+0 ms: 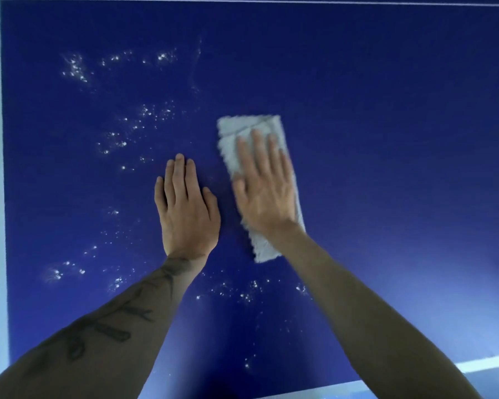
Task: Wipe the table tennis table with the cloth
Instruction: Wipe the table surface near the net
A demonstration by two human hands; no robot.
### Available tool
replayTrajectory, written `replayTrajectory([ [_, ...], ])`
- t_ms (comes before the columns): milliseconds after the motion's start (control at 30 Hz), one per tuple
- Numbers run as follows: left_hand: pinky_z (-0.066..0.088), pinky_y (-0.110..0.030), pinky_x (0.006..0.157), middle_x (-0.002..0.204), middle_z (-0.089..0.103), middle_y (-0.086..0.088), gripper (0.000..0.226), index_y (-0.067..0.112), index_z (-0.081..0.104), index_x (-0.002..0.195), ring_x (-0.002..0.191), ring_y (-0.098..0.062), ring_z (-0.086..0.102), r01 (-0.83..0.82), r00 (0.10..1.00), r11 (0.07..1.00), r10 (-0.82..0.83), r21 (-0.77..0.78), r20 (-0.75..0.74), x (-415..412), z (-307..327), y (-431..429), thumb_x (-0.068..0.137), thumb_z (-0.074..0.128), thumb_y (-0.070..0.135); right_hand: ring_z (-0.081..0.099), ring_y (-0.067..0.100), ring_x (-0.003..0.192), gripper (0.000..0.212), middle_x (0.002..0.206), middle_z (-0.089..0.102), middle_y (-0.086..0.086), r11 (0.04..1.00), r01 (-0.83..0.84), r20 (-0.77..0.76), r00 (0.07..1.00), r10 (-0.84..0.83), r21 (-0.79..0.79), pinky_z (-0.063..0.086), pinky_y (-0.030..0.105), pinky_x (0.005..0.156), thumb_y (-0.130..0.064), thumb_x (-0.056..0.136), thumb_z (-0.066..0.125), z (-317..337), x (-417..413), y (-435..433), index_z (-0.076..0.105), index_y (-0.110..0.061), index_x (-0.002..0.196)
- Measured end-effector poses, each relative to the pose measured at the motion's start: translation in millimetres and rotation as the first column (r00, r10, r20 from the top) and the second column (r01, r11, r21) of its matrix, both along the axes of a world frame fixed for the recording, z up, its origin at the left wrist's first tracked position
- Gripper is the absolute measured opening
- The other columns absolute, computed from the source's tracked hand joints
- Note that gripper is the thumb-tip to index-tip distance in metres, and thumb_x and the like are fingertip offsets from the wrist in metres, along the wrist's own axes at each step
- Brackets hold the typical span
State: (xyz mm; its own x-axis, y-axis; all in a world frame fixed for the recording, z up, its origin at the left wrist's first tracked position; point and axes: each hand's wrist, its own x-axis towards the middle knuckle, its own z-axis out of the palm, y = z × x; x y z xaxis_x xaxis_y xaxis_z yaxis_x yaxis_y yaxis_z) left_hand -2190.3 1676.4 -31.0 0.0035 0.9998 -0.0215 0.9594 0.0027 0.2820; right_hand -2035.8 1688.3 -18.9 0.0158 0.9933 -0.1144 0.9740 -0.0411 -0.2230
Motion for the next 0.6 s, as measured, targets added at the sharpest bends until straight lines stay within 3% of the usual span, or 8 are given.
replayTrajectory([
  [100,0.011,-0.047,0.132,0.171,0.026,-0.01,0.054,0.004,0.031,0.16,0.16,-0.026,0.018,-0.009,1.0,1.0,0.009,0.004,0.014,-0.1,1.0,0.4,0.109,0.034,0.022,-0.004,0.026,0.166,0.063,0.179,0.001,0.005,0.983,-0.182,0.024,0.983,0.183,-0.018,0.008,0.047,0.134,-0.042,0.113,0.022,-2.6,17.8,-42.9,0.008,-0.024,0.172],
  [267,0.014,-0.049,0.131,0.171,0.026,-0.011,0.055,0.004,0.03,0.16,0.16,-0.028,0.019,-0.003,1.0,1.0,0.003,0.019,-0.013,-1.5,-0.7,-0.7,0.109,0.031,0.023,0.001,0.027,0.166,0.064,0.179,0.005,0.004,0.983,0.166,0.053,0.985,-0.162,-0.074,0.008,0.048,0.134,-0.044,0.11,0.019,2.0,84.7,-37.6,0.009,-0.027,0.171],
  [400,0.012,-0.047,0.132,0.171,0.024,-0.011,0.055,0.004,0.029,0.161,0.16,-0.027,0.019,0.008,1.0,1.0,-0.007,0.022,-0.013,-1.1,-2.6,-1.8,0.109,0.031,0.023,0.0,0.031,0.165,0.068,0.179,0.003,0.01,0.955,0.294,0.003,0.956,-0.294,-0.036,0.007,0.05,0.134,-0.042,0.107,0.017,2.3,47.7,-2.2,0.008,-0.021,0.171],
  [533,0.014,-0.049,0.131,0.17,0.028,-0.012,0.055,0.003,0.033,0.159,0.159,-0.028,0.021,0.013,1.0,0.999,-0.013,0.044,0.011,-0.8,-2.0,-2.8,0.108,0.032,0.022,0.003,0.032,0.165,0.066,0.178,0.008,0.011,0.999,-0.047,0.002,0.999,0.047,0.002,0.009,0.049,0.134,-0.04,0.109,0.022,-2.3,-3.7,-34.0,0.015,-0.019,0.171],
  [600,0.014,-0.049,0.131,0.17,0.028,-0.012,0.054,0.002,0.034,0.159,0.159,-0.029,0.022,0.022,1.0,0.999,-0.022,0.038,0.019,-0.5,1.5,-3.6,0.108,0.034,0.021,0.0,0.028,0.166,0.064,0.179,0.005,0.008,0.984,-0.176,-0.003,0.984,0.176,-0.005,0.006,0.047,0.135,-0.04,0.11,0.025,-2.4,9.1,-63.4,0.013,-0.023,0.171],
])
